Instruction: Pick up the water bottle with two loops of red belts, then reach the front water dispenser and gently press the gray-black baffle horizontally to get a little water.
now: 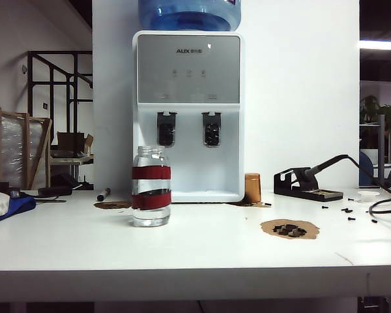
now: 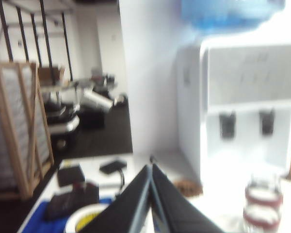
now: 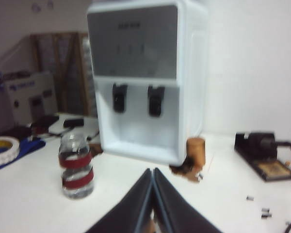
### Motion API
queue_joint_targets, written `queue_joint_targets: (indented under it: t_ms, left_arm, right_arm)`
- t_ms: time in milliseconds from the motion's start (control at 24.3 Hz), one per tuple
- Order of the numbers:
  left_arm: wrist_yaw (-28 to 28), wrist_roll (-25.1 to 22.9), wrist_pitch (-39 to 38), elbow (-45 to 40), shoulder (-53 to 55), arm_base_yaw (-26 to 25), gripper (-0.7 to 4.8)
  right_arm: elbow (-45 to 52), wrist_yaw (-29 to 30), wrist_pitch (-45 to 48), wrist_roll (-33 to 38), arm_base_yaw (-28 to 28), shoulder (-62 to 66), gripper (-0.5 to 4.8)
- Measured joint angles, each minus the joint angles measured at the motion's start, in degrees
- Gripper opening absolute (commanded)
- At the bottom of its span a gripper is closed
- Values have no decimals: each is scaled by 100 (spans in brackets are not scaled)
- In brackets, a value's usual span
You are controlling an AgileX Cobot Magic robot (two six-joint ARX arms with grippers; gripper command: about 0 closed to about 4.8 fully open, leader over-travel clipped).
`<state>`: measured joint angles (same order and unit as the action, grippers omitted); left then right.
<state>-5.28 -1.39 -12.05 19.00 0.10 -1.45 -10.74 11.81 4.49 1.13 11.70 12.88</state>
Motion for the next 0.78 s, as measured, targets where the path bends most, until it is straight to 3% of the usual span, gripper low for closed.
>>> queue_joint_targets:
  t_ms: [165,329,535,782]
  left_arm:
    - [-4,-105,-11,-136,2,-2,-5]
    - [-7,-317,192,-815,2,-2,-5]
    - [-7,-459,1016,-1467,2,-2,-5]
    - [-9,-463,1207,-1749,2,-2,-5]
  right_arm:
    - [280,0,205,7,0,-4,-4]
    - [446,-96,363,48,0,-2,-4]
    - [483,-131,306,50,0,-2,-4]
    - [796,-247,199,275,0,-2,-4]
